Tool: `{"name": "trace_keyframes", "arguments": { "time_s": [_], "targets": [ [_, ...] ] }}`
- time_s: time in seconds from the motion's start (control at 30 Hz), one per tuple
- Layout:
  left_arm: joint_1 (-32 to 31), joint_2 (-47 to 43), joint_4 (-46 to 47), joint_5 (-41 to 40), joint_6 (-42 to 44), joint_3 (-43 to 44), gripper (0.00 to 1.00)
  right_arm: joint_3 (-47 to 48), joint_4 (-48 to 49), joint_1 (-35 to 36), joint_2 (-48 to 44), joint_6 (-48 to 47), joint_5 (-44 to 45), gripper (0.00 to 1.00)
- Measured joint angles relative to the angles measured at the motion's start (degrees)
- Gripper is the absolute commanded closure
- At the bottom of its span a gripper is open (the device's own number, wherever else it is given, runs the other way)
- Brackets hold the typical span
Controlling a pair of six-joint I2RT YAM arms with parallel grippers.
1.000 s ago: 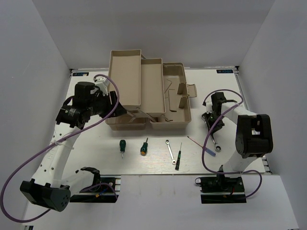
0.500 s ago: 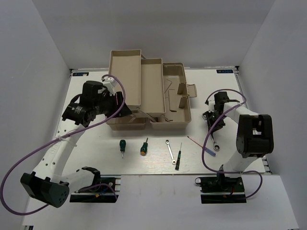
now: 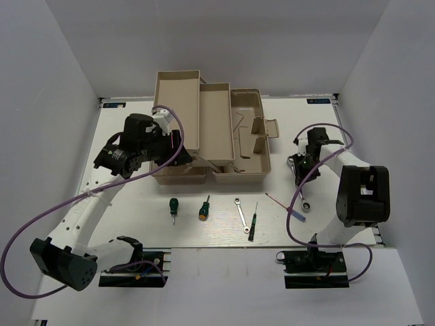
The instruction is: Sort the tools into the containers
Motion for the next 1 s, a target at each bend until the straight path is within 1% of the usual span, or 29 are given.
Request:
{"name": "trace_keyframes", "arguments": {
  "time_s": [0.47,0.73,0.87,0.9,1.0],
  "targets": [
    [-3.1,0.6,1.8,-1.2,-0.2,0.0,0.43,4.8,-1.9,-0.6,-3.1,0.6,-0.5,1.0],
    [-4.5,1.2,2.3,-1.7,-0.2,0.0,0.43,8.4,-3.6,-3.2,-7.0,1.0,-2.0,1.0],
    [-5.1,1.5,2.8,-1.9,-0.2,0.0,0.43,11.0,-5.7,-3.3,-8.4,1.7,-3.9,1.0],
    [-5.3,1.6,3.0,-1.9,-0.2,0.0,0.41,12.4,-6.6,-3.3,-8.5,1.9,-4.9,1.0],
    [-6.0,2.3,3.7,-1.9,-0.2,0.0,0.4,16.8,-8.2,-3.0,-8.5,2.8,-8.2,1.0]
  ]
}}
